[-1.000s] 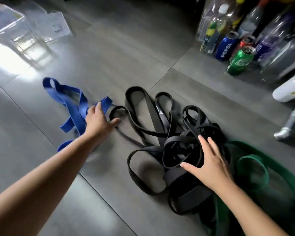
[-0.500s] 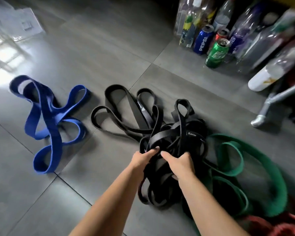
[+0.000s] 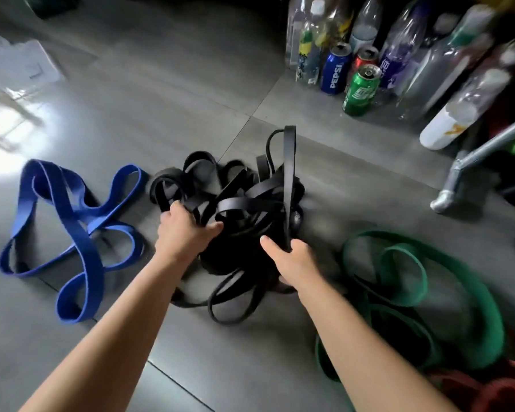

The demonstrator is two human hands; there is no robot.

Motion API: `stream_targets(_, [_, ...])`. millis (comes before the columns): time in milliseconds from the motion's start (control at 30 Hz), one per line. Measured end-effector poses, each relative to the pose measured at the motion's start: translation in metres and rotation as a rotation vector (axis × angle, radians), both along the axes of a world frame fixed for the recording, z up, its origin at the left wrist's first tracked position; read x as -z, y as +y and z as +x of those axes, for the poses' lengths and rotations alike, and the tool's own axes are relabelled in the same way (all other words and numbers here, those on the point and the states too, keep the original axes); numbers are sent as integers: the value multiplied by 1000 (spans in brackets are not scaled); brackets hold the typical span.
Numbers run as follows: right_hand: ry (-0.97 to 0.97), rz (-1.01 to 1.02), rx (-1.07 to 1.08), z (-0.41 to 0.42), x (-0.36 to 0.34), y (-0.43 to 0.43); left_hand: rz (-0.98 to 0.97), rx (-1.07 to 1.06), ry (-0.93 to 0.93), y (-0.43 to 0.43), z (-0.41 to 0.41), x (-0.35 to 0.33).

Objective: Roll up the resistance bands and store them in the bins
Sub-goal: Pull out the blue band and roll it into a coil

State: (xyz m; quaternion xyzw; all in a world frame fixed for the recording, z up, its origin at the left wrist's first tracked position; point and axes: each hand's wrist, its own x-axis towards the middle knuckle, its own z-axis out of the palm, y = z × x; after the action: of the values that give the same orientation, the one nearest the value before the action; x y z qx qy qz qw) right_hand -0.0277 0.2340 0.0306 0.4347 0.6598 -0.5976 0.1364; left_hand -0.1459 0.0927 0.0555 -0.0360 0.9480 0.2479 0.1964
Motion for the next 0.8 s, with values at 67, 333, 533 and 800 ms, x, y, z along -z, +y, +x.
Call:
stream_targets(67, [-51,245,-58,28,6,14,-49,52,126,-5,19,9])
stream_targets(333, [-131,820,16,151,25,53,33,206,-10,1,66,55])
stream_targets(533, [-558,725,-347,161,32,67,118,247,243,16,72,38])
stream_targets(800, [-568,771,-456,128,26,108,-26,184,103,-23,72,48])
